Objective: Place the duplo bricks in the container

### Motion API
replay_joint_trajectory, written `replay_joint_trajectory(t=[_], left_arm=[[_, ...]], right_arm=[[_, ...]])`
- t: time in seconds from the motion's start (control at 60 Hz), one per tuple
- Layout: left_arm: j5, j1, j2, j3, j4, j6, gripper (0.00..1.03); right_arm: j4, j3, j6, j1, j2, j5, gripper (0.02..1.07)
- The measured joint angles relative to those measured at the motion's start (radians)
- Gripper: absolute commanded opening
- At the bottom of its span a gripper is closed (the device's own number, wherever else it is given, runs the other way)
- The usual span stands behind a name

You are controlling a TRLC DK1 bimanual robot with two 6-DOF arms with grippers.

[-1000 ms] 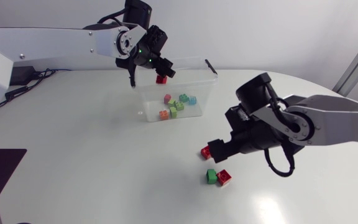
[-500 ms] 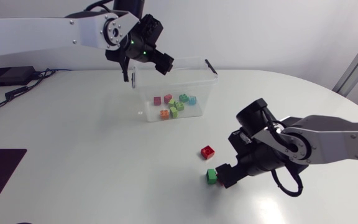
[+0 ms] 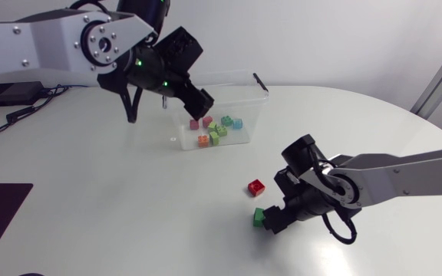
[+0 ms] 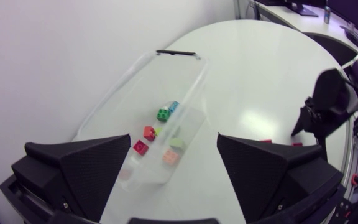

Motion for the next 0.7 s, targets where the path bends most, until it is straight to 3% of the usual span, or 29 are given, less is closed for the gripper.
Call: replay_joint_trajectory(t=[0.15,0.367,0.7], left_arm=[[0.042,-0.051,-0.04,-0.121,-0.005,0.073,0.97],[0.063,-0.139,-0.04,-0.231,-0.004,0.135,0.96],[0.063,-0.266,0.084,-0.23,-0.024,0.101,0.96]], right_arm=[[0.01,0.0,0.0,0.011,0.001,0.0,0.31],[-0.015,-0.013,-0.008,0.013,-0.043,0.007,0.31],[-0.113,0.051,-0.023,-0.121,-0.197,-0.02,0.31]])
